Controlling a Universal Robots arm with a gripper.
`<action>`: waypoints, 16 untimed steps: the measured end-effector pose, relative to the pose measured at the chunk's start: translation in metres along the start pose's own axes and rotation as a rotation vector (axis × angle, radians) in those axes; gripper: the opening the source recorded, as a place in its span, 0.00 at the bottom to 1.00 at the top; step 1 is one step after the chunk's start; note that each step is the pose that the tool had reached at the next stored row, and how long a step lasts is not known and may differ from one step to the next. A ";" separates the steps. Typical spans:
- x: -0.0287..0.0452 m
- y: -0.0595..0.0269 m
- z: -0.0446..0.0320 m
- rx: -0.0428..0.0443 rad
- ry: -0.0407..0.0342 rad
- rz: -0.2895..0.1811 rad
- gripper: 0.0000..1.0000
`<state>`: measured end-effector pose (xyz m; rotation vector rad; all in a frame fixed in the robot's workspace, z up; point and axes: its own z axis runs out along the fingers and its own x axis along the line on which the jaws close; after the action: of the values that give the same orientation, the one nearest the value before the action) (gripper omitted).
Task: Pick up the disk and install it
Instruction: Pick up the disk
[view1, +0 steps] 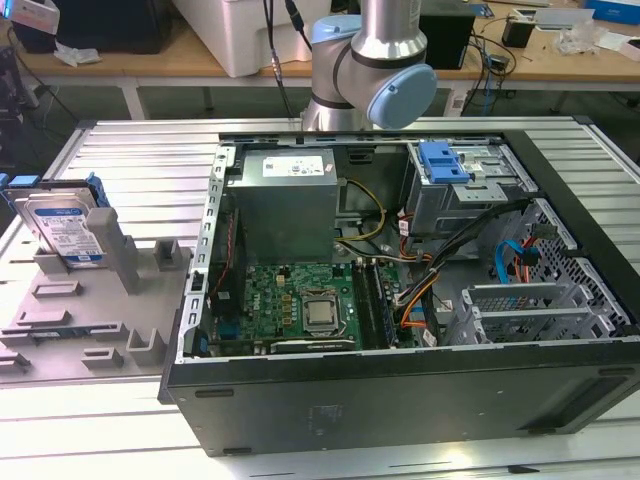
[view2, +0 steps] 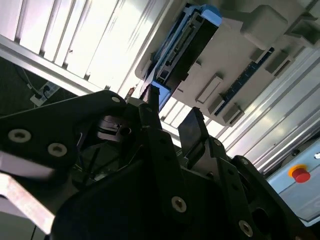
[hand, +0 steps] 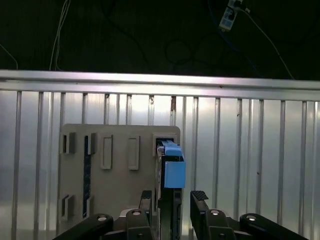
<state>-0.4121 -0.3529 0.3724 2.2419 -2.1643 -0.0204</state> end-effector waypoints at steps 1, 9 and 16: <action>0.0000 0.0000 0.0002 -0.0001 0.0000 0.000 0.44; -0.0044 0.0000 0.0035 0.0002 -0.0001 0.001 0.44; -0.0048 0.0051 0.0079 0.0015 0.0000 0.001 0.44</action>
<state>-0.4176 -0.3484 0.3647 2.2416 -2.1662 -0.0187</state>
